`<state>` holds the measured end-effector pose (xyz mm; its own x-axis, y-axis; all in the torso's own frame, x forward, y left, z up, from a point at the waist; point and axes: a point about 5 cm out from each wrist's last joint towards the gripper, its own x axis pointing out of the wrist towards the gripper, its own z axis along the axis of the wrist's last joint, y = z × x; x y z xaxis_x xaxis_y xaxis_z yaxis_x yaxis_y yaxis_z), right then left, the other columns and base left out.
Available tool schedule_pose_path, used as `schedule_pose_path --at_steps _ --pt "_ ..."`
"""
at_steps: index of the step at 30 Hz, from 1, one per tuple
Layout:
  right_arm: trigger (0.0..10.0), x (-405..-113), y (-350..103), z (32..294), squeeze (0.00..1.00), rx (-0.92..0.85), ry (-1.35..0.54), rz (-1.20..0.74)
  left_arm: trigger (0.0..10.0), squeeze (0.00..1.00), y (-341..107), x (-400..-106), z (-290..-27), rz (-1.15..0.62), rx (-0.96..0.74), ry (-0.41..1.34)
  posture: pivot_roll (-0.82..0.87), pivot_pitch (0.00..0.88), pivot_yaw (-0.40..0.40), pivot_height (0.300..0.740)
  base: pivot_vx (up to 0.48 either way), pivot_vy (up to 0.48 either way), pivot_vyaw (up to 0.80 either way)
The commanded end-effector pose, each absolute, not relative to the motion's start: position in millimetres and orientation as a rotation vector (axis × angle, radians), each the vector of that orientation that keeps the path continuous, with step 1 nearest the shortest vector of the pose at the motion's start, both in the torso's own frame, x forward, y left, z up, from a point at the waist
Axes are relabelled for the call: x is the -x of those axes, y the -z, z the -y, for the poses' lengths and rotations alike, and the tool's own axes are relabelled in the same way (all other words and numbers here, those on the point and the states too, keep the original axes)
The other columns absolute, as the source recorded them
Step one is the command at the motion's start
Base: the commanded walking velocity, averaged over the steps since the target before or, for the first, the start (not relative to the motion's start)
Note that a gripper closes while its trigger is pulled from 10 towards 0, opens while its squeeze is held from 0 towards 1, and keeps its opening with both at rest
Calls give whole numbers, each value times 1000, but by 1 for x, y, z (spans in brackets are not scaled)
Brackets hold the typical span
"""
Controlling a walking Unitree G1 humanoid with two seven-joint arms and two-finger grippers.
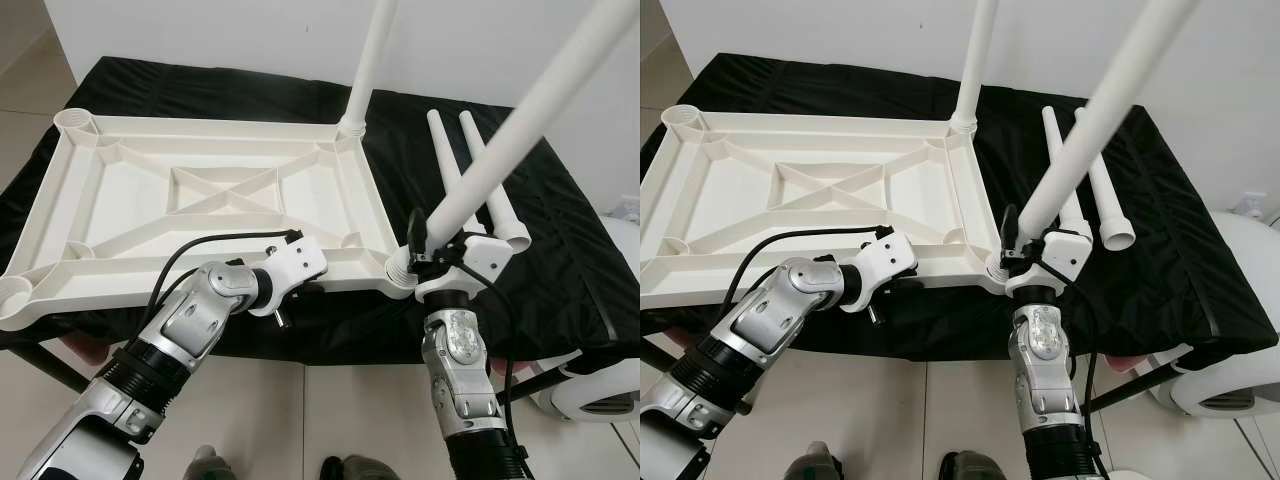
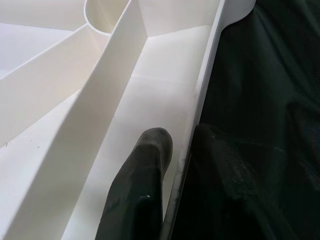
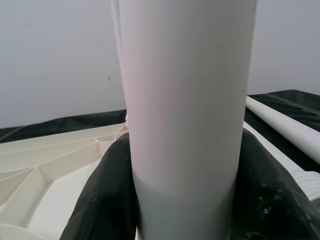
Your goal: Building children table
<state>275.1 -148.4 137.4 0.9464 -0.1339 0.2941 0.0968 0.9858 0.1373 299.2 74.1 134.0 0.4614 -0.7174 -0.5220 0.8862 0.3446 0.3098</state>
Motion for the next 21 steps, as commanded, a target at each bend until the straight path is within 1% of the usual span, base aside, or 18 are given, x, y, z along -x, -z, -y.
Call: schedule_pose_path --at_steps 1,3,5,11,13,14,15,16,18,20,21 --pt "10000 -256 -81 199 0 -90 395 27 10000 0 -156 -310 -90 -249 -653 971 59 60 -60 740 0 0 0" --pt "10000 -258 -85 206 0 -95 467 38 10000 0 -156 -310 -92 -251 -654 969 62 63 -60 740 0 0 0" --pt "10000 -259 -86 208 0 -92 497 47 10000 0 -156 -309 -93 -252 -656 968 62 63 -59 740 0 0 0" --pt "10000 -261 -87 203 0 -69 458 50 10000 0 -156 -310 -93 -252 -655 963 63 65 -63 740 0 0 0" --pt "10000 -264 -89 194 0 -60 377 55 10000 0 -157 -310 -93 -251 -655 961 60 65 -63 740 0 0 0" --pt "10000 -266 -87 189 0 -60 307 42 10000 0 -157 -310 -93 -250 -654 960 59 65 -64 740 0 0 0" --pt "10000 -266 -87 189 0 -60 307 42 10000 0 -157 -310 -93 -250 -654 960 59 65 -64 740 0 0 0" --pt "10000 -267 -86 185 0 -63 262 32 10000 0 -157 -310 -93 -250 -654 961 59 65 -64 740 0 0 0" --pt "10000 -269 -84 187 0 -67 204 17 10000 0 -157 -310 -93 -249 -652 962 56 67 -65 740 0 0 0" --pt "10000 -269 -84 188 0 -71 193 10 10000 0 -157 -310 -93 -249 -652 962 54 65 -63 740 0 0 0" --pt "10000 -271 -83 192 0 -65 149 -2 10000 0 -157 -310 -92 -248 -652 962 53 66 -65 740 0 0 0"
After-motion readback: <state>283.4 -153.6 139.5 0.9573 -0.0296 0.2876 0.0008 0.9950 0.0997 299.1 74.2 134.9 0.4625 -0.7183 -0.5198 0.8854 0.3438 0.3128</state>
